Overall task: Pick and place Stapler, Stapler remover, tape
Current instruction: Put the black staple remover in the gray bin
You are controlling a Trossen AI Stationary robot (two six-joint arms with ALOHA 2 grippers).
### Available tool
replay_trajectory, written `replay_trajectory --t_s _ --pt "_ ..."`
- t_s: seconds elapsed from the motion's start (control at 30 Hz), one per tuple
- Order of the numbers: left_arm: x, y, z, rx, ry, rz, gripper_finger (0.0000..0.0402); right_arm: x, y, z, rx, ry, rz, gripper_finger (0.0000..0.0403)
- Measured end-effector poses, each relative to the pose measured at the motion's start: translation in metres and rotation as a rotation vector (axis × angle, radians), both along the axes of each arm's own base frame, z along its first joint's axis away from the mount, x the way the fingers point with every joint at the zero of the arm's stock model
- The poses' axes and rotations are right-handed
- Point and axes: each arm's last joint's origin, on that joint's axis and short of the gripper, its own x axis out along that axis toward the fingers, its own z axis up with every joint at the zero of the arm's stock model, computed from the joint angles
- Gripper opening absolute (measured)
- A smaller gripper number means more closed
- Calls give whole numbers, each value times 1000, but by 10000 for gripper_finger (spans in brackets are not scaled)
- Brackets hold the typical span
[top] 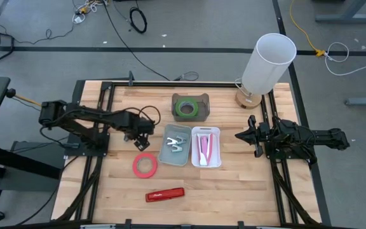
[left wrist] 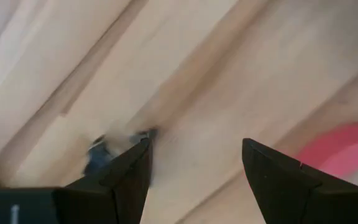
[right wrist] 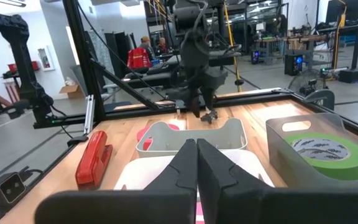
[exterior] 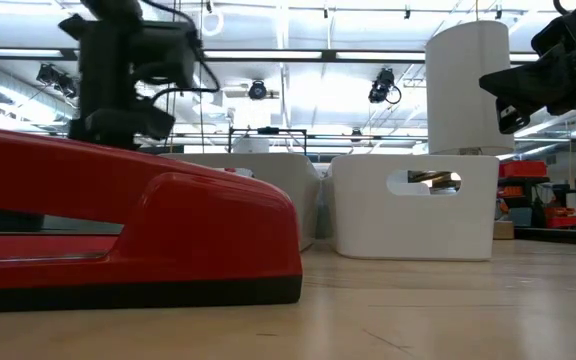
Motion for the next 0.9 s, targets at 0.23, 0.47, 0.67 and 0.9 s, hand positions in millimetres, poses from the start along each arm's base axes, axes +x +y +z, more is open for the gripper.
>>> replay_trajectory --t_s 0.23,0.47,0.67,0.9 --pt "-12 -9 -16 22 56 7 246 0 0 0 0 -1 -1 4" --pt "-14 -16 -18 42 61 -15 208 0 0 0 0 0 0 4" --pt "-13 -16 -18 70 60 -17 174 0 0 0 0 0 -1 4" --pt "-13 -15 -18 103 57 4 166 0 0 0 0 -1 -1 4"
